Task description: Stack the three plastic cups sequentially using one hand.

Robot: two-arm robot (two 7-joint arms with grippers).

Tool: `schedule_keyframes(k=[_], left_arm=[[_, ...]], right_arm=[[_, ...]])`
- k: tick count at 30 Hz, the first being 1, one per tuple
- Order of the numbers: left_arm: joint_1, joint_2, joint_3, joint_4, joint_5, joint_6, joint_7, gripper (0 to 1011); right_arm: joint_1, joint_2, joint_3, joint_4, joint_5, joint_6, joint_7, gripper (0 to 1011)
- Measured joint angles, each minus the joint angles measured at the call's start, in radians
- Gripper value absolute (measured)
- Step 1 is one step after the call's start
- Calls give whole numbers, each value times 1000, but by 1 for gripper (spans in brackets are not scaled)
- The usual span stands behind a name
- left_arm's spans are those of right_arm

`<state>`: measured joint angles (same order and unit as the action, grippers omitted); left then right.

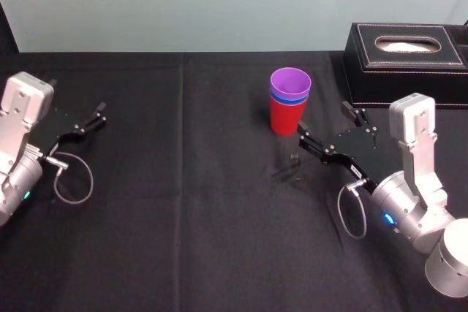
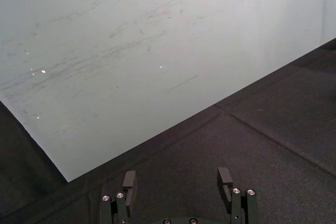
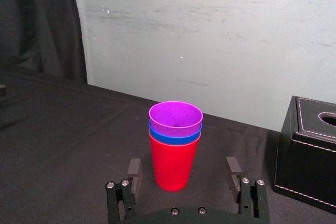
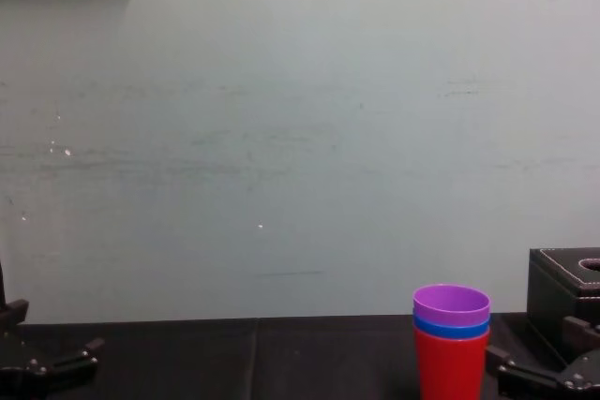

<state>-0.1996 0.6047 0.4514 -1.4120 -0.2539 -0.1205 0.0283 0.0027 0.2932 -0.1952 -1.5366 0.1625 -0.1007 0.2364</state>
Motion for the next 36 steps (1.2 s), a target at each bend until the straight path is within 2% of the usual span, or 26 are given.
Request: schedule_keyframes(k=[36], left_arm=[[0, 0, 0, 0, 0, 0, 0, 1005]], right_arm=[[0, 0, 0, 0, 1, 0, 0, 1000]])
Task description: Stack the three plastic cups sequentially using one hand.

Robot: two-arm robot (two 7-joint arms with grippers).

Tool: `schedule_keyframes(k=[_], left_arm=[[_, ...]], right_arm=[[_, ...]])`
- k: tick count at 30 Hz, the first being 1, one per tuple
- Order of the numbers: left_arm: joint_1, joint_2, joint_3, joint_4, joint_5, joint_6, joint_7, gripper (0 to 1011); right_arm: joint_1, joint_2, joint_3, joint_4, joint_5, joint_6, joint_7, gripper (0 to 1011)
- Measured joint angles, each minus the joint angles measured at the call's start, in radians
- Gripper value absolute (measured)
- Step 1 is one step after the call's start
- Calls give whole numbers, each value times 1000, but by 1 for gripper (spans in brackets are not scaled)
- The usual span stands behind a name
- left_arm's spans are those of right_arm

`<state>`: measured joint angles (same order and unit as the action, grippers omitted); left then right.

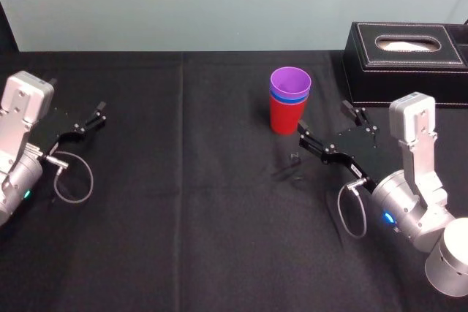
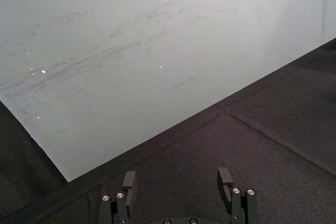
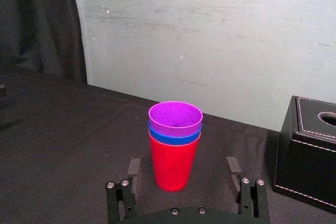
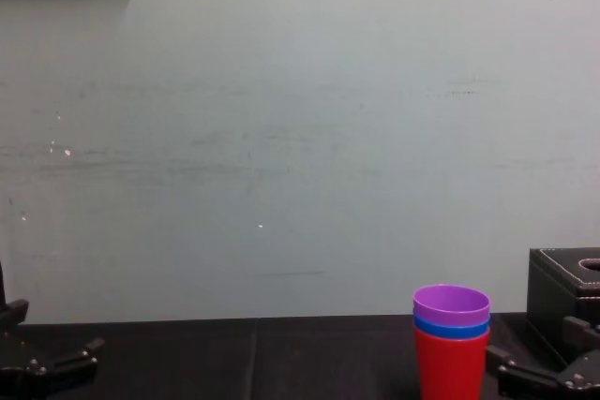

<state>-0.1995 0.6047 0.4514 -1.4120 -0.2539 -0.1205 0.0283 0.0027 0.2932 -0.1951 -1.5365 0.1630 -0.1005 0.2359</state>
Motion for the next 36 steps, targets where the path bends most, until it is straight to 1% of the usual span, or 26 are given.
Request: schedule_keyframes(k=[36], left_arm=[[0, 0, 0, 0, 0, 0, 0, 1005]], right_arm=[[0, 0, 0, 0, 0, 0, 0, 1002]])
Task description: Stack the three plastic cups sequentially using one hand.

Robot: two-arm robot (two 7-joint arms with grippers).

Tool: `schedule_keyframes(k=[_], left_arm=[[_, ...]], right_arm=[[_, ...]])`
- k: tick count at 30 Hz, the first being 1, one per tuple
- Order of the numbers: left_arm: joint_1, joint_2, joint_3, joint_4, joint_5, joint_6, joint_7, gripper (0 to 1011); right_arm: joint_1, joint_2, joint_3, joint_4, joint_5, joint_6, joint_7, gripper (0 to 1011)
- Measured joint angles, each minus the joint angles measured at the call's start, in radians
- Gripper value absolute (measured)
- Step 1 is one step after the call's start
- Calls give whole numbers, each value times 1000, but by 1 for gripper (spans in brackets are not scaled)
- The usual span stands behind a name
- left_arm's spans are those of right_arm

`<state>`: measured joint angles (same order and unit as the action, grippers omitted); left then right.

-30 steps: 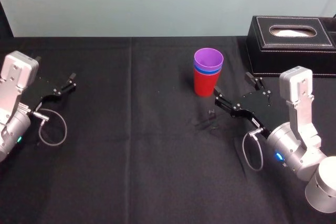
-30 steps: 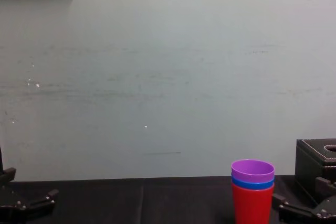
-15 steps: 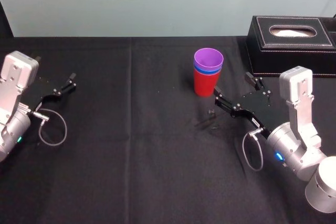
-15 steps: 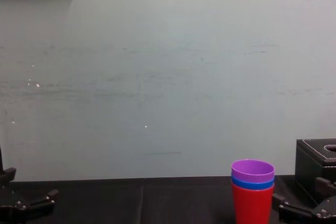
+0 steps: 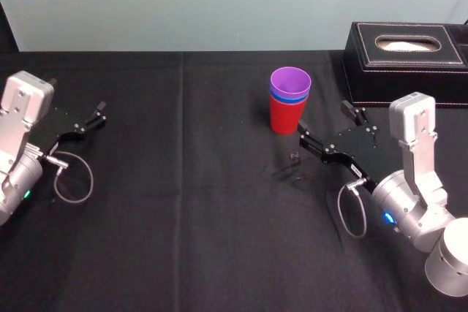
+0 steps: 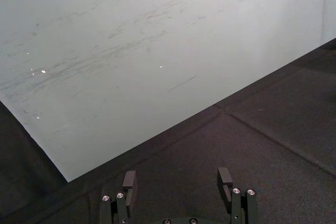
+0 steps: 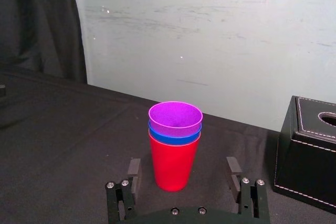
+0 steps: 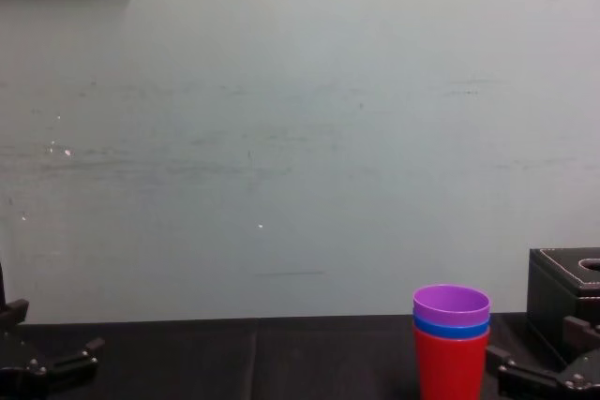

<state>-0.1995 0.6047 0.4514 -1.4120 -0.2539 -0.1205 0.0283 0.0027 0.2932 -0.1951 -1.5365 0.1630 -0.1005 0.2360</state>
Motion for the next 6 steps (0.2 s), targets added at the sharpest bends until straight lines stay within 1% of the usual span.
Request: schedule_keyframes(k=[6], left_arm=[[0, 0, 0, 0, 0, 0, 0, 1004]], right_arm=[[0, 0, 0, 0, 0, 0, 0, 1002]])
